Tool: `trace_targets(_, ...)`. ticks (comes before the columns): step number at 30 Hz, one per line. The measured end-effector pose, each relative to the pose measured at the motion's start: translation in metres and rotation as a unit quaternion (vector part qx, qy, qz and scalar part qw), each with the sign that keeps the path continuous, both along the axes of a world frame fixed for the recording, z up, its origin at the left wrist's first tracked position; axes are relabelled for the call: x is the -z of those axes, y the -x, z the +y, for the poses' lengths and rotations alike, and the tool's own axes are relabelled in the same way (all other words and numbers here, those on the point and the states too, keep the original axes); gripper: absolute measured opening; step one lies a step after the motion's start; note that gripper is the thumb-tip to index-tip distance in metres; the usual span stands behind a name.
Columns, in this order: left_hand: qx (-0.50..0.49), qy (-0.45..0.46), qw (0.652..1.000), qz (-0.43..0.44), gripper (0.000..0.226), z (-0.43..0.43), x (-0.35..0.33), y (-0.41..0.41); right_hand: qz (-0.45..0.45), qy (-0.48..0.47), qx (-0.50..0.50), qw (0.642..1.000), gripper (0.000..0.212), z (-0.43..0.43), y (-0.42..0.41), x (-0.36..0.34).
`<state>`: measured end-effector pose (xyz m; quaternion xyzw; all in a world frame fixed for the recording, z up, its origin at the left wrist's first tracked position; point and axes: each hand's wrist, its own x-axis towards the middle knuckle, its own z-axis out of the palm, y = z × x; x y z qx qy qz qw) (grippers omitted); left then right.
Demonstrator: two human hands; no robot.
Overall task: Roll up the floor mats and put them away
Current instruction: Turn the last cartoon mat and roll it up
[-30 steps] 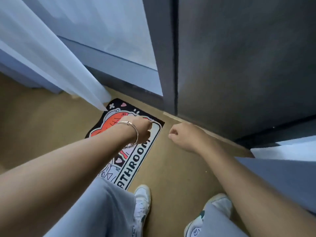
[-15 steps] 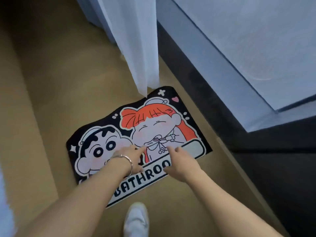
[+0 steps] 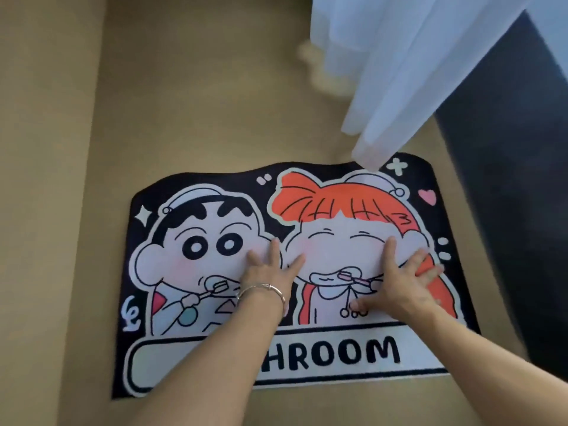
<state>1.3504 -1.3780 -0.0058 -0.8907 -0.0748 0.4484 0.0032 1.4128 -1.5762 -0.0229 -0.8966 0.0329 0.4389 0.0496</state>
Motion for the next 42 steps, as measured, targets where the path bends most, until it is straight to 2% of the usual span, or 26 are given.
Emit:
trace_targets(6,-0.033,0.009,0.998,-0.048,0.104,0.005,0.008,0.04,-0.008,0.056,-0.043,0.997,0.145,0.009,-0.007,-0.006)
trace_targets(9,-0.096,-0.003,0.994,-0.05,0.091,0.005,0.011,0.079,-0.029,0.062,-0.059,0.996,0.143,0.007,-0.003,-0.007)
trace_targets(12,-0.104,-0.011,0.994,-0.015,0.082,0.009,0.003,0.112,-0.038,0.074,-0.067,0.994,0.133,0.008,0.003,-0.011)
trace_targets(13,-0.102,-0.008,0.995,0.008,0.079,0.011,0.0,0.122,-0.051,0.073,-0.089,0.992,0.123,0.011,0.006,-0.014)
trace_targets(14,-0.101,-0.002,0.994,0.029,0.076,0.011,-0.005,0.132,-0.078,0.061,-0.132,0.986,0.104,0.018,0.011,-0.018)
trace_targets(16,-0.121,0.016,0.991,0.063,0.072,0.007,-0.017,0.158,-0.139,0.031,-0.234,0.962,0.054,0.04,0.034,-0.019)
trace_targets(17,-0.145,0.031,0.986,0.074,0.071,0.003,-0.023,0.174,-0.137,0.025,-0.272,0.952,0.045,0.054,0.055,-0.017)
trace_targets(19,-0.198,0.056,0.976,0.071,0.068,-0.004,-0.037,0.208,-0.107,0.043,-0.327,0.938,0.059,0.079,0.103,-0.006)
trace_targets(21,-0.216,0.046,0.974,0.056,0.067,-0.001,-0.054,0.236,-0.073,0.073,-0.317,0.943,0.078,0.093,0.127,0.0)
trace_targets(26,-0.227,-0.028,0.973,0.027,0.064,0.028,-0.103,0.264,-0.032,0.057,-0.284,0.957,0.099,0.095,0.126,-0.016)
trace_targets(30,-0.229,-0.061,0.971,-0.007,0.06,0.037,-0.097,0.256,-0.007,0.067,-0.306,0.95,0.124,0.099,0.129,-0.019)
trace_targets(35,-0.228,-0.031,0.972,-0.037,0.063,0.034,-0.055,0.257,-0.025,0.093,-0.352,0.931,0.126,0.101,0.129,-0.011)
trace_targets(39,-0.226,-0.04,0.971,-0.063,0.06,0.052,-0.038,0.262,-0.014,0.111,-0.323,0.94,0.134,0.104,0.13,-0.012)
trace_targets(42,-0.262,-0.05,0.959,-0.091,0.052,0.078,-0.027,0.26,-0.018,0.12,-0.328,0.937,0.129,0.106,0.132,-0.021)
